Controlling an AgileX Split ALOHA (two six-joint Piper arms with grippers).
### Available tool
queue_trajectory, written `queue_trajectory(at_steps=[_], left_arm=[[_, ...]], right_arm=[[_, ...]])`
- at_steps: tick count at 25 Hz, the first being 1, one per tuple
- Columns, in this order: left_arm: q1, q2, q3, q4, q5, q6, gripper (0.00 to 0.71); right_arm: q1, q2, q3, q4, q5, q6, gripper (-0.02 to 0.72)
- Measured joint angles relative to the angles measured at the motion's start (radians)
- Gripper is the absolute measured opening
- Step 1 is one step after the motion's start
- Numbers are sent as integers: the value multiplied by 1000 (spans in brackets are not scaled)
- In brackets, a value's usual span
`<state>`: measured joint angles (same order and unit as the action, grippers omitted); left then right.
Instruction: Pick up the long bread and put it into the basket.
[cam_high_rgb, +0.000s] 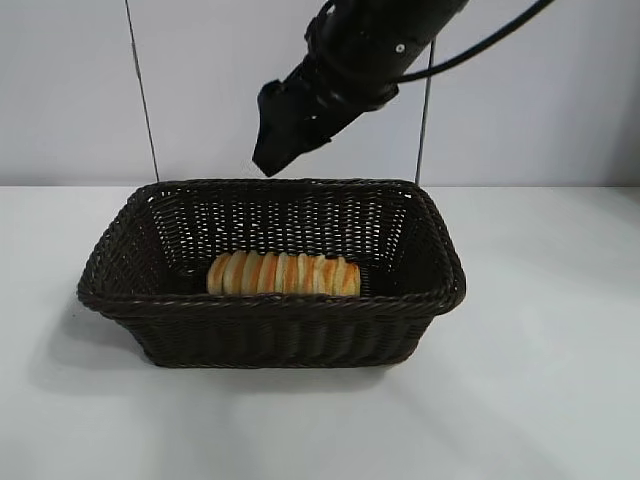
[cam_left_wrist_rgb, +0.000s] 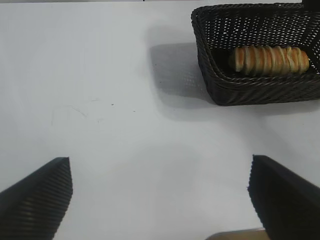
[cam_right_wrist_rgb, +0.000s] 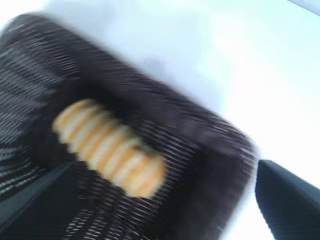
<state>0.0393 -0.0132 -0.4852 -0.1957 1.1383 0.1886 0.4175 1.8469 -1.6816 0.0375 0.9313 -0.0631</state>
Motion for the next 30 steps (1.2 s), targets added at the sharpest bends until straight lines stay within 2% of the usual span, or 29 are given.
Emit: queue_trajectory(at_steps=[1,3,5,11,17,22,25,30], left_arm=[[0,0,0,0,0,0,687],[0,0,0,0,0,0,687],[0,0,0,0,0,0,687],[0,0,0,0,0,0,687],[0,0,0,0,0,0,687],[0,0,0,0,0,0,687],[0,0,0,0,0,0,687],[0,0,0,0,0,0,687]], right_arm=[[-16,-1,-29,-28,42,52,693],[-60,-2,-75,-80,115,111,693],[-107,-3,-112,-103,174,127,694],[-305,-3,-129,-116,254,121,694],[-521,-4,-129,-125,298,93,694],[-650,-65,-129,-112,306,82,695],[-697,-159,-129,-101,309,77,695],[-703,-319,-122,-67,317,73,695]])
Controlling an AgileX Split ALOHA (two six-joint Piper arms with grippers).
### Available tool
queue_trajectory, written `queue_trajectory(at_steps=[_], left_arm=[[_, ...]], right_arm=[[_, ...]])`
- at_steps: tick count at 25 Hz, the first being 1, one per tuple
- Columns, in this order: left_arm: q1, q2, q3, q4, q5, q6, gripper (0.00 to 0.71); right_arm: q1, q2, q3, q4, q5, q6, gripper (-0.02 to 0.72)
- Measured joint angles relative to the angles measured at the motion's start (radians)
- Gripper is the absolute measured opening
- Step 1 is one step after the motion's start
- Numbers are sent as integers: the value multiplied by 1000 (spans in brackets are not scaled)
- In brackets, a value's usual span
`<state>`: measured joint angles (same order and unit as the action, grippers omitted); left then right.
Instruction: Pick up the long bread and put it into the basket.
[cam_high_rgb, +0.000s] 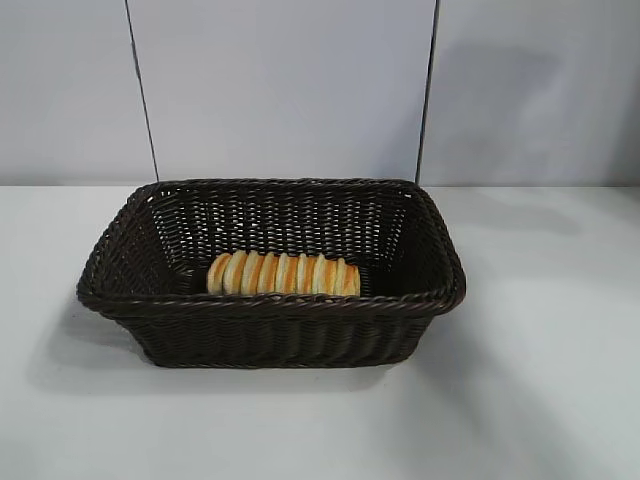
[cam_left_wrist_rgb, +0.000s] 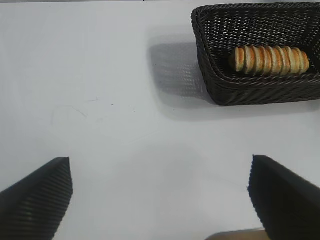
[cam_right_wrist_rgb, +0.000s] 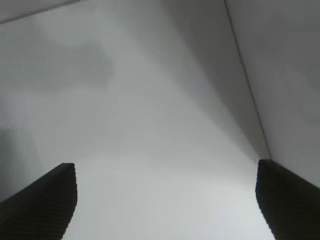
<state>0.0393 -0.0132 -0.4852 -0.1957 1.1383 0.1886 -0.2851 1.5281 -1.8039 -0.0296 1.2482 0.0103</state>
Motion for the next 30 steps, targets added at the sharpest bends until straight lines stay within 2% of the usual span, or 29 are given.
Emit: queue_trajectory(at_steps=[5,9,16,19,25,28,30], left_arm=[[0,0,0,0,0,0,687],[0,0,0,0,0,0,687],[0,0,0,0,0,0,687],[0,0,0,0,0,0,687],[0,0,0,0,0,0,687],[0,0,0,0,0,0,687],[0,0,0,0,-1,0,687]], right_arm=[[3,-195,93,49,10,-17,695],[3,-364,224,44,8,-34,695],[3,-661,458,21,-50,-38,695],[3,-799,593,9,-114,-38,695],[6,-1069,857,3,-320,-38,695],[38,-1170,943,-2,-347,-38,695],[64,-1236,986,-2,-322,-38,695]])
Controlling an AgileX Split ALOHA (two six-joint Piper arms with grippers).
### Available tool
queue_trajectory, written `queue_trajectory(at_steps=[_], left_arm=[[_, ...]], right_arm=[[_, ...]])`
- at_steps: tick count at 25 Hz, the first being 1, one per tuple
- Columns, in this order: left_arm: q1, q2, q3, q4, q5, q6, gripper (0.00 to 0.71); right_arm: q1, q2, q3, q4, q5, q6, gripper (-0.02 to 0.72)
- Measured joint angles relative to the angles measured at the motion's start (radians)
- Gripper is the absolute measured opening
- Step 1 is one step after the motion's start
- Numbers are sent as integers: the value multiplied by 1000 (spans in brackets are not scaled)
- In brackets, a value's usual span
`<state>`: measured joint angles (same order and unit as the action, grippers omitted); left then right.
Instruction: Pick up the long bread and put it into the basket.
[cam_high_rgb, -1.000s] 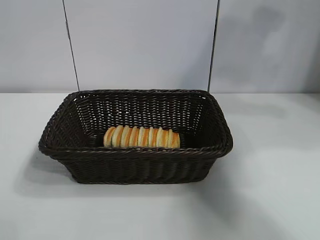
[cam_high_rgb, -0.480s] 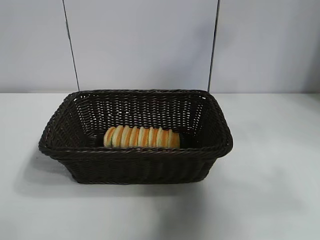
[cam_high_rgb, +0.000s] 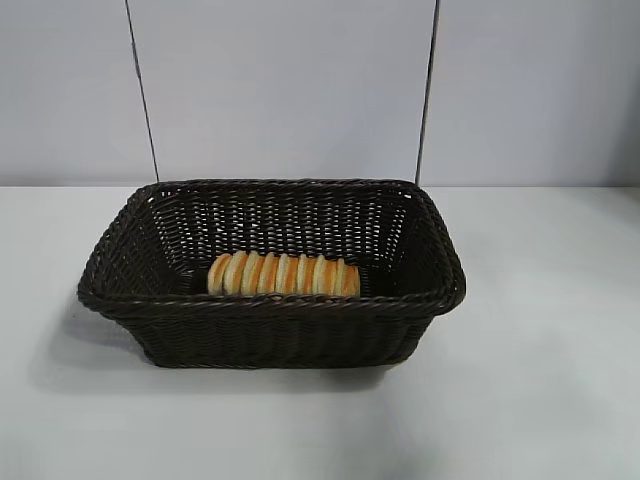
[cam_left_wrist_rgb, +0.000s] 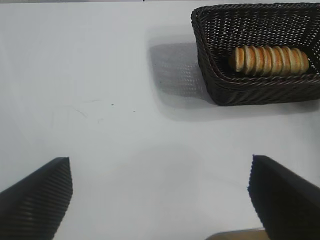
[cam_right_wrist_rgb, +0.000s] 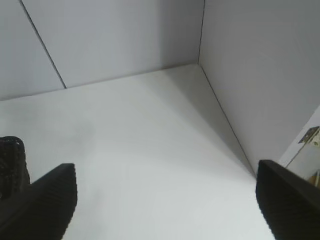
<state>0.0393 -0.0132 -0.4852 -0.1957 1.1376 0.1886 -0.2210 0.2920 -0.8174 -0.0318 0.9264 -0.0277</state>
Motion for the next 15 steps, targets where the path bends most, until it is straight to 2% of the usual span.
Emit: queue_trajectory(at_steps=[3,8,15], left_arm=[[0,0,0,0,0,0,687],[0,0,0,0,0,0,687],[0,0,0,0,0,0,687]], right_arm=[[17,-103,54,-2,64,0,695],[21,-275,134,-20,107,0,695],[21,-313,247,-33,178,-1,695]])
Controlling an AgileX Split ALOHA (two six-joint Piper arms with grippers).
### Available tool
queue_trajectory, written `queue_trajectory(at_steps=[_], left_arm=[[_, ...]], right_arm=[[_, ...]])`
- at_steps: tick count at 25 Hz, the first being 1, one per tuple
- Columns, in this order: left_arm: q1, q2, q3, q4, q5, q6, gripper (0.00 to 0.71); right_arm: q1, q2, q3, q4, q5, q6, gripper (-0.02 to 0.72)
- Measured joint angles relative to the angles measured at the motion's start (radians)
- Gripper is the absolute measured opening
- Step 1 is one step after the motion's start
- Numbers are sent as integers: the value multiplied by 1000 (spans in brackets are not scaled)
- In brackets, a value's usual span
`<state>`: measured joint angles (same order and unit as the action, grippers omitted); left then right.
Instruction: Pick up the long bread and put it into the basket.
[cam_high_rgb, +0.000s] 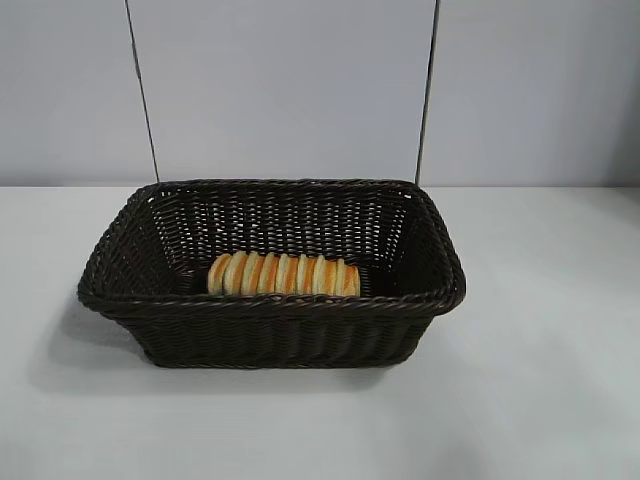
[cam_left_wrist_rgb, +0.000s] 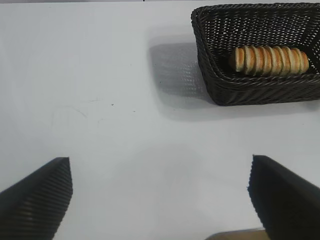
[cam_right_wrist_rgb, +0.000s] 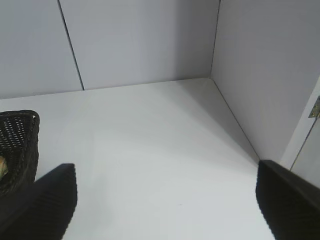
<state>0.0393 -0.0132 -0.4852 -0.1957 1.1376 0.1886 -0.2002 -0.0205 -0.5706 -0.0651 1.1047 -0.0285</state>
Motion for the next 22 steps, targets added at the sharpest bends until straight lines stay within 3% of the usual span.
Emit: queue_trajectory(at_steps=[6,22], left_arm=[[0,0,0,0,0,0,687],[0,0,0,0,0,0,687]], right_arm=[[0,0,96,5,-4,3,695],[0,0,102,25,-22,6,695]])
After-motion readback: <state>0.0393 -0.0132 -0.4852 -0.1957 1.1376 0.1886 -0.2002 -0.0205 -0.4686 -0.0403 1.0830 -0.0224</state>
